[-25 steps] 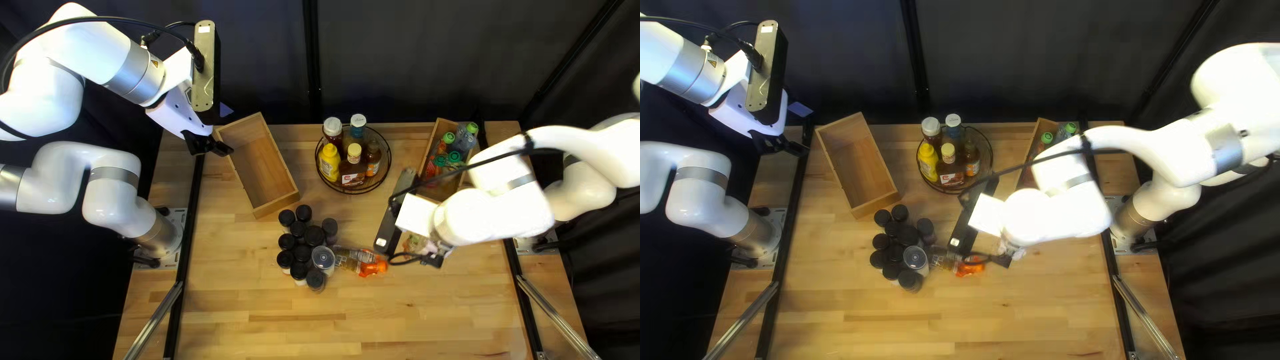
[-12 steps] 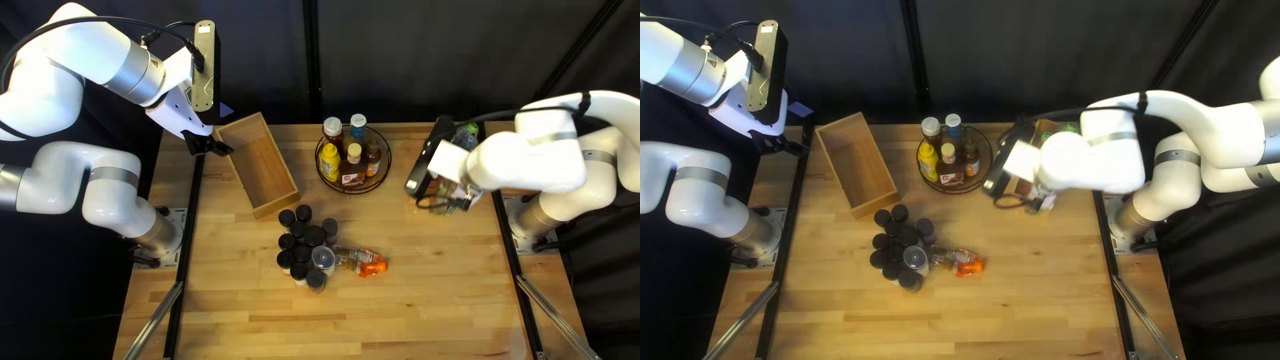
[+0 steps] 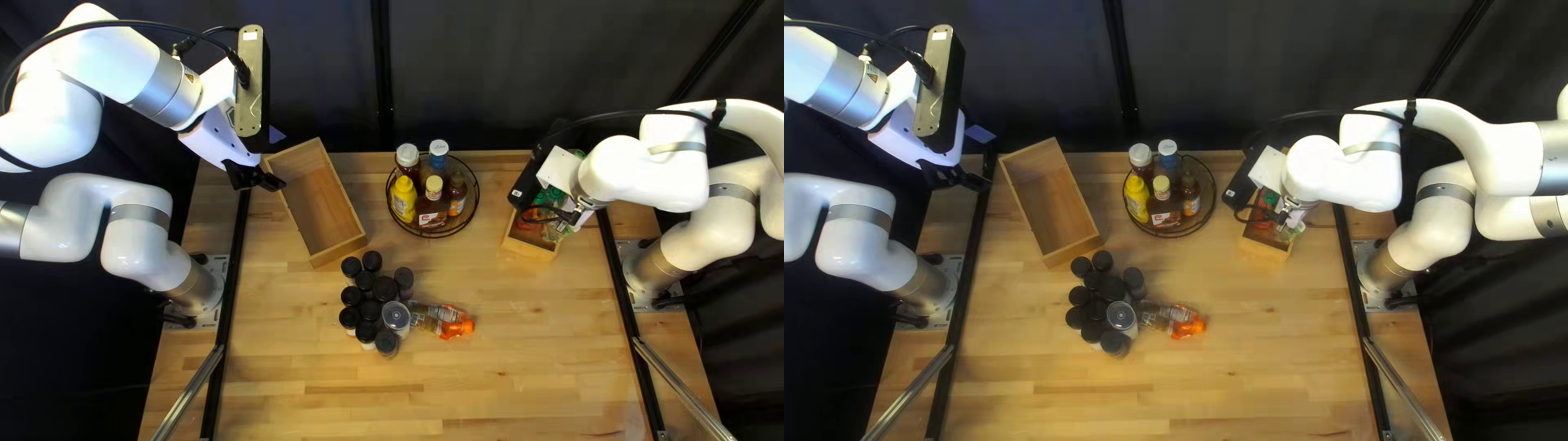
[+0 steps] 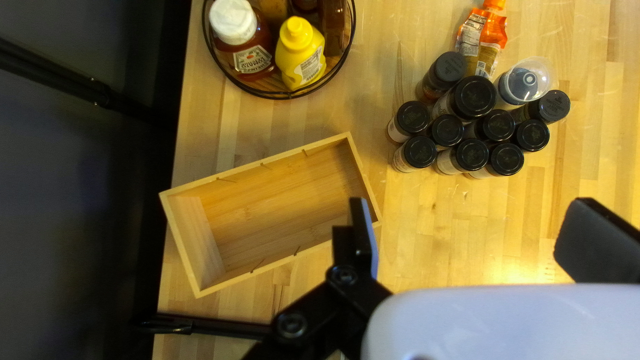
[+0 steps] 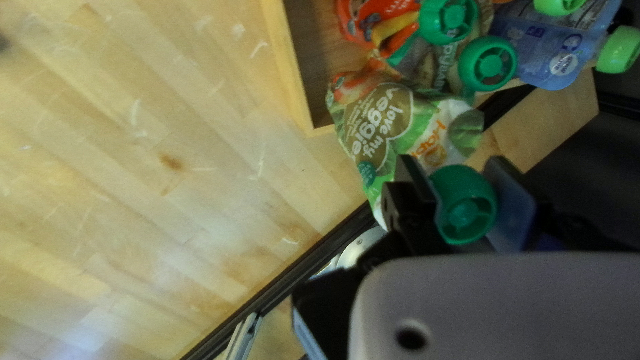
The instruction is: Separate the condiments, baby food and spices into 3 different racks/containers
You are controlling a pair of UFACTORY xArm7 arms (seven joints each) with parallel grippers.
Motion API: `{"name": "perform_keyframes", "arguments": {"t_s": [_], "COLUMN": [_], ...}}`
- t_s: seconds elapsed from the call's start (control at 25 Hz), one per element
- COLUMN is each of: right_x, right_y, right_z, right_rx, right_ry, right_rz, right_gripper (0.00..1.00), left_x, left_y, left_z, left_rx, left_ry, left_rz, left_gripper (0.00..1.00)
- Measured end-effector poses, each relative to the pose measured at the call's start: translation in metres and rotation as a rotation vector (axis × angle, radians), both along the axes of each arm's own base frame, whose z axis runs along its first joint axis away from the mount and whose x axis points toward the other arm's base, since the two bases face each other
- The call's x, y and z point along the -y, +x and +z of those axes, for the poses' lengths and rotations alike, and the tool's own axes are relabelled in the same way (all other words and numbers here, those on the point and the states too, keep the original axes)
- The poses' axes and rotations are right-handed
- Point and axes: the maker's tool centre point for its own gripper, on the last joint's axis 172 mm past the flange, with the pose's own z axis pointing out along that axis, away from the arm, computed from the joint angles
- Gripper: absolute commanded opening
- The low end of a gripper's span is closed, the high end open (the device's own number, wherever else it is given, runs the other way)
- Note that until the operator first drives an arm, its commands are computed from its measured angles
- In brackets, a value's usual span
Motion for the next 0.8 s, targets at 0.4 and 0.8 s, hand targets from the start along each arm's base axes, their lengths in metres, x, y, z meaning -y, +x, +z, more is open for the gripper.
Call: {"name": "perform_keyframes", "arguments": {"t_s": [0.4, 0.8], "right_x": [0.000, -0.045], "right_y": [0.009, 0.031], "right_z": [-0.026, 0.020], "right_rx": [0.007, 0.077], "right_ry": [0.029, 0.034], "right_rz": [0.004, 0.068], "right_gripper": [1.00, 1.00], "left_x": [0.000, 0.000], "left_y": [0.000, 0.000], "left_z": [0.000, 0.000], "left_rx": [0.000, 0.000], "left_ry": [0.000, 0.000], "left_rz": [0.000, 0.000], "left_gripper": [1.00, 1.00]}}
